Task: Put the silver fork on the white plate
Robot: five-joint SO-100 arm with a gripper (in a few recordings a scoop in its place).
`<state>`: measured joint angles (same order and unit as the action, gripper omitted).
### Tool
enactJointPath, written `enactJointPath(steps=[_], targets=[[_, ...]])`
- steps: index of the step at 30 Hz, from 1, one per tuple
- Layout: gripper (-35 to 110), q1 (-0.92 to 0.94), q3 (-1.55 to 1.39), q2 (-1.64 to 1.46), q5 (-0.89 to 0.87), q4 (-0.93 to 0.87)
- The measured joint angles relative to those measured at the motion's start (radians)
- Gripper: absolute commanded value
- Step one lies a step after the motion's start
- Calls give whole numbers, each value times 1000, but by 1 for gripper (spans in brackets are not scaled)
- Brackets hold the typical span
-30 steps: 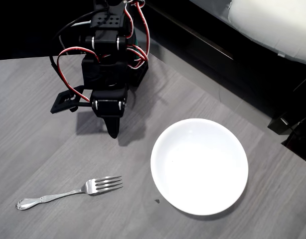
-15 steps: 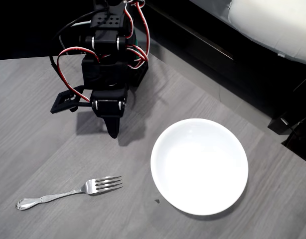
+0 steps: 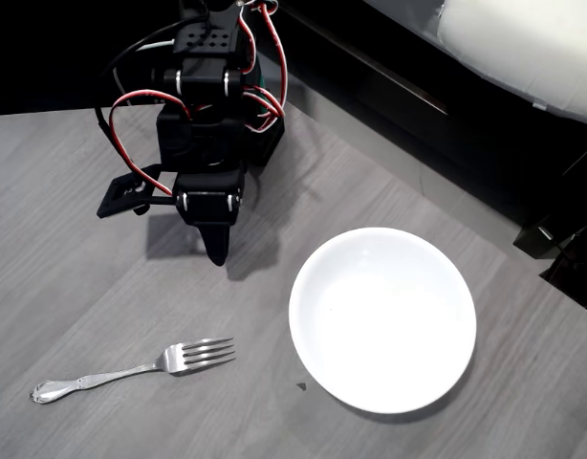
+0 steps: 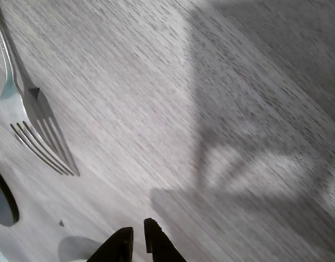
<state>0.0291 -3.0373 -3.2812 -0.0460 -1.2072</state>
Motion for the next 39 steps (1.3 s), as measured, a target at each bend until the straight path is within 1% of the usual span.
enactJointPath(steps=[18,20,26,28,33,36,39], targets=[[0,-2,0,0,0,0],[0,-35,0,0,9,-2],[0,17,0,0,15,6],[0,23,0,0,60,18],[0,104,48,9,247,69],[0,146,189,163,325,127],[0,183,489,552,364,149]])
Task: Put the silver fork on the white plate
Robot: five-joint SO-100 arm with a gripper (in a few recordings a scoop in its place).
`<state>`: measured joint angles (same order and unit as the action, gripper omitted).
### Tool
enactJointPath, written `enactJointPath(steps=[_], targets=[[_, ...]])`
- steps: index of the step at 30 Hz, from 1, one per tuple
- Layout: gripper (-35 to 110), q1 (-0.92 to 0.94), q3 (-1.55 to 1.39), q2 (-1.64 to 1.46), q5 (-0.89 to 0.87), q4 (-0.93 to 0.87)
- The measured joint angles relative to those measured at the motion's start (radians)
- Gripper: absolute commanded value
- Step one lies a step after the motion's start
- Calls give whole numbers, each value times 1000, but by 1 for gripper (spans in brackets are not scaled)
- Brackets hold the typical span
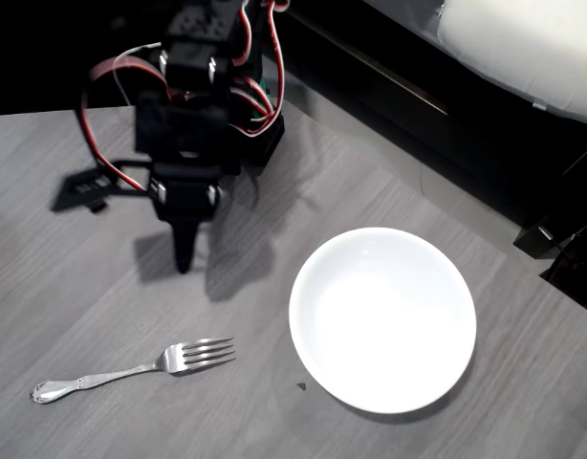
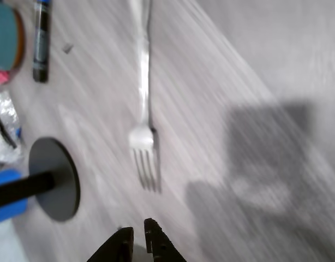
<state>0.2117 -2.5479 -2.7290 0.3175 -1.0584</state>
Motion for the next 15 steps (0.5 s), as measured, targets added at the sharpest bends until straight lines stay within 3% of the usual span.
enactJointPath(steps=[5,7,15], targets=[[1,63,405,640,28,6],[9,75,509,827,29,-6],[19,61,606,1069,69,-21]])
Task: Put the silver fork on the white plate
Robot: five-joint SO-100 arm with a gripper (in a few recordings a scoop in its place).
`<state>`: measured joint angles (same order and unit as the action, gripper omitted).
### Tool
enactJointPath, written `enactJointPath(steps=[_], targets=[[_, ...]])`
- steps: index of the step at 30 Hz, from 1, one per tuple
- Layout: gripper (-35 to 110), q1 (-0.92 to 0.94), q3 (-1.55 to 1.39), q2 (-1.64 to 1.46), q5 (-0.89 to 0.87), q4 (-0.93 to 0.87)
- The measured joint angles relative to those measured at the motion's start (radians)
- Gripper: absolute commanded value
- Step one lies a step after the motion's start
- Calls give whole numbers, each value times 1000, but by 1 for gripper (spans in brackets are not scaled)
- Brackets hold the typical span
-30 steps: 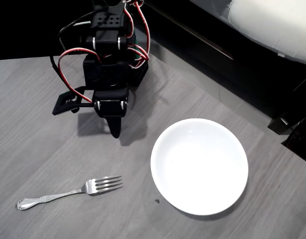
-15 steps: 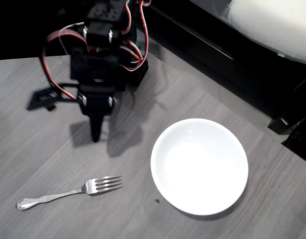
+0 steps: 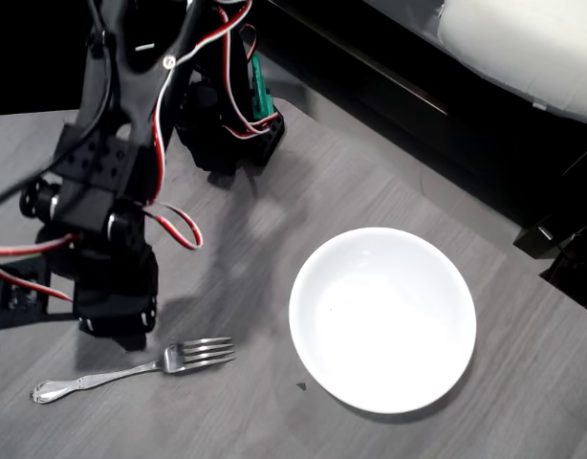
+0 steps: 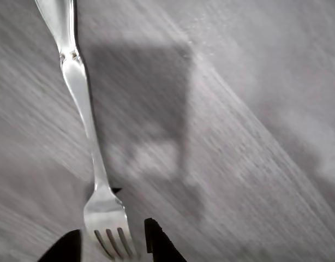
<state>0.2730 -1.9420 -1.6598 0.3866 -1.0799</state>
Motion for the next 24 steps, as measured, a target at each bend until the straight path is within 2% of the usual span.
enactJointPath(steps=[10,24], targets=[[19,-89,5,100,52,20],[18,-91,118,233,52,40]])
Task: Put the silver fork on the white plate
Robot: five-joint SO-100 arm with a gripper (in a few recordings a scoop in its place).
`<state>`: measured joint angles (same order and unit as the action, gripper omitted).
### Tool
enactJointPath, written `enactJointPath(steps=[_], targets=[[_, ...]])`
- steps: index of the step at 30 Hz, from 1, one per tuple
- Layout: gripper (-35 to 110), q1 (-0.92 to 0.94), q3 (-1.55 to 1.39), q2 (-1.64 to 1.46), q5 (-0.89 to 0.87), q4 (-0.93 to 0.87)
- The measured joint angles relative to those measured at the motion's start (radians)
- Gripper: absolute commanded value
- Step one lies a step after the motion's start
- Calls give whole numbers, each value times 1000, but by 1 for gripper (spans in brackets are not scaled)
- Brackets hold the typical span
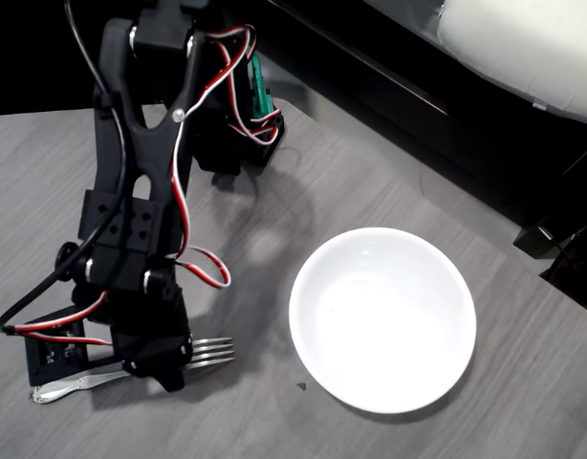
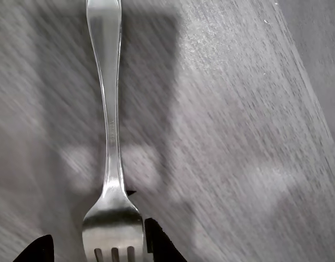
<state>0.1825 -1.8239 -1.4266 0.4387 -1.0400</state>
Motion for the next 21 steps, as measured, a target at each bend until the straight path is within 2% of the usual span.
enactJointPath(steps=[11,16,21], targets=[[12,-8,17,34,0,0],[0,-6,17,44,-2,0],[0,-9,31,55,-3,0]])
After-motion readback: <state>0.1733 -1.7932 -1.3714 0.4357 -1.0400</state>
